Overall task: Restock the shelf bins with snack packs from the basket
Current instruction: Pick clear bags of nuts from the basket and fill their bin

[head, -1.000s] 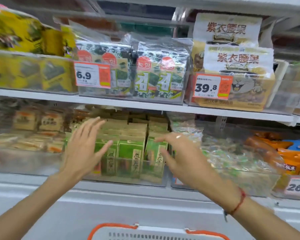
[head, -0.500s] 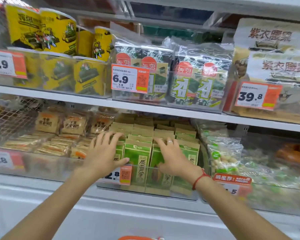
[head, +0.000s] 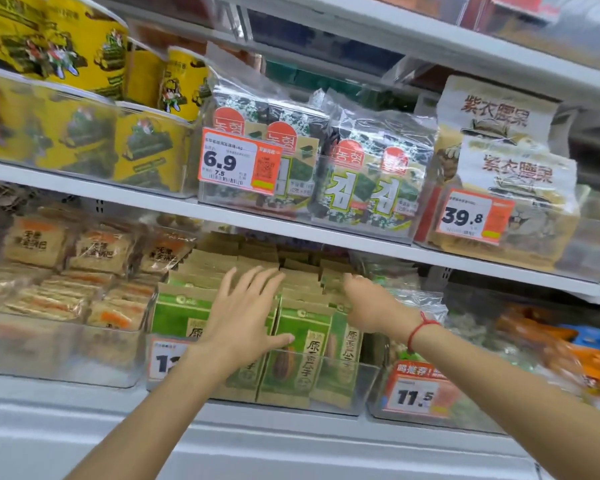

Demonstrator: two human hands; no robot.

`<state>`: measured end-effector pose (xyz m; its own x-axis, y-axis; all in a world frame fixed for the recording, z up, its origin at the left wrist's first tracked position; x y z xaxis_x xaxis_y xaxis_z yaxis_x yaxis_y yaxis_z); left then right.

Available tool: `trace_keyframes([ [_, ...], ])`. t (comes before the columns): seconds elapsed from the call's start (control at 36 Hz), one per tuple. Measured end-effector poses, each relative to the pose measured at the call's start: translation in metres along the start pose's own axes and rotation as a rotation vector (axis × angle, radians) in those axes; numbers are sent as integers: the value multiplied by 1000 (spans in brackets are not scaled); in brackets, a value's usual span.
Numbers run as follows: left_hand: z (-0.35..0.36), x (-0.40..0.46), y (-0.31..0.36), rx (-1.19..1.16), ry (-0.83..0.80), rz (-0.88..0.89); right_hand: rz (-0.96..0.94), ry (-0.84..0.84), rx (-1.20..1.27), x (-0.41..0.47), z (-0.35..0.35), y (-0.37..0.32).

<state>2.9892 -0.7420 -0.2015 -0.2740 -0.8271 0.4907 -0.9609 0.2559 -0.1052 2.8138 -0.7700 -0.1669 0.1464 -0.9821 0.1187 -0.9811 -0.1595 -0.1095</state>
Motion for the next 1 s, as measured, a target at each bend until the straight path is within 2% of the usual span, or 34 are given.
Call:
trace_keyframes([
  [0.14,3,6,1,-15,25,-4,95,-198,-172,28,21,4],
  [0.31,1,4,-1,-29,36,20,120,-245,-190,37,24,6],
  [0.42,1,2,2,-21,68,34,45,-189,-214,28,31,4],
  [0.53,3,-1,9,-16,116,70,-54,-42,-266,22,34,3],
  [0.64,7,1,9,3,126,64,-54,96,-286,24,27,5],
  [0.81,5,1,9,0,111,50,5,108,-255,27,48,-1],
  [1.0,0,-3,11,13,103,56,-71,21,-171,13,26,-1],
])
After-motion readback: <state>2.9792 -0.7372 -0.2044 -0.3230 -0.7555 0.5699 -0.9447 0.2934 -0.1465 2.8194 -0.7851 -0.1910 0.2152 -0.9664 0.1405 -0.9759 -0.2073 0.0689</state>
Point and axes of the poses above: each hand's wrist, its own x-axis towards the middle knuckle, its own z-axis out of the palm, y = z × x, the point moved 5 cm from there along x, towards the middle knuckle, and after that the axes turned 12 degrees about x, right-handed, at the moved point
